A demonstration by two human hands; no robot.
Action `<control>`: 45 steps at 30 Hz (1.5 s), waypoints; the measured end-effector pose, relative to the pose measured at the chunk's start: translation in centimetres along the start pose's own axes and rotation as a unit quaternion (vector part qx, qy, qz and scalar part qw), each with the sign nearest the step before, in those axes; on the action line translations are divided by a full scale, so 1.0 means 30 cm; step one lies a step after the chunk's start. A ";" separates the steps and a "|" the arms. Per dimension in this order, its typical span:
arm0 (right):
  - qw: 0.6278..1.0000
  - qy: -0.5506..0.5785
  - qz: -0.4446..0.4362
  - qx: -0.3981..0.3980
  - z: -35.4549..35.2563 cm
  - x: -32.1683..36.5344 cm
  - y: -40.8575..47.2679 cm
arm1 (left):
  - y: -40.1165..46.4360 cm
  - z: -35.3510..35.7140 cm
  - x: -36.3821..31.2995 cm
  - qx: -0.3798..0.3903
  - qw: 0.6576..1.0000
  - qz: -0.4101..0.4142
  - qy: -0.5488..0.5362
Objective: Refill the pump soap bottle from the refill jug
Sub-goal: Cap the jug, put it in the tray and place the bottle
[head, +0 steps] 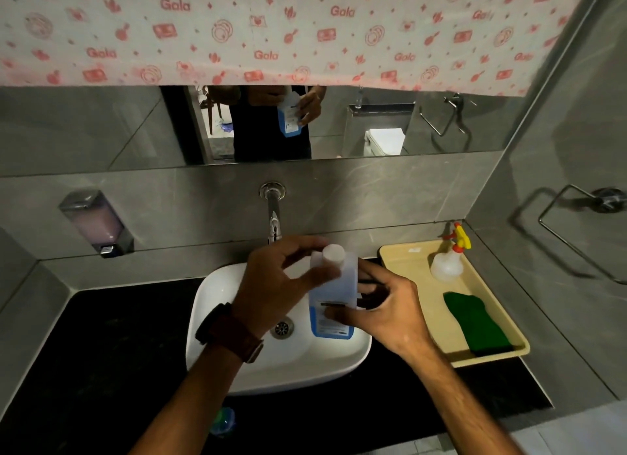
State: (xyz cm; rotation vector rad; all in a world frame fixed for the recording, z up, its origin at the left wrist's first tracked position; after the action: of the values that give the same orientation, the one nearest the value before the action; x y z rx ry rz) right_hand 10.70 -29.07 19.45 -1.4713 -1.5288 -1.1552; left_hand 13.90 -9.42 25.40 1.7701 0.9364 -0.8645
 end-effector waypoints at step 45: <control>0.986 -0.052 0.157 0.016 0.151 -0.793 -0.474 | -0.707 0.563 0.701 0.137 0.918 -0.366 0.061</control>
State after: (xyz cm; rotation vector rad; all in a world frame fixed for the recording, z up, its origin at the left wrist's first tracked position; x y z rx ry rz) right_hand -0.61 -32.63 -5.99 -1.7004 -1.3154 -0.8765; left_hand 2.51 -14.45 -6.57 1.7191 1.6827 -1.4170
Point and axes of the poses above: each hand's wrist, its own y-axis towards the middle knuckle, its own z-axis out of the palm, x = y × z, the point moved 4 cm from there along y, towards the middle knuckle
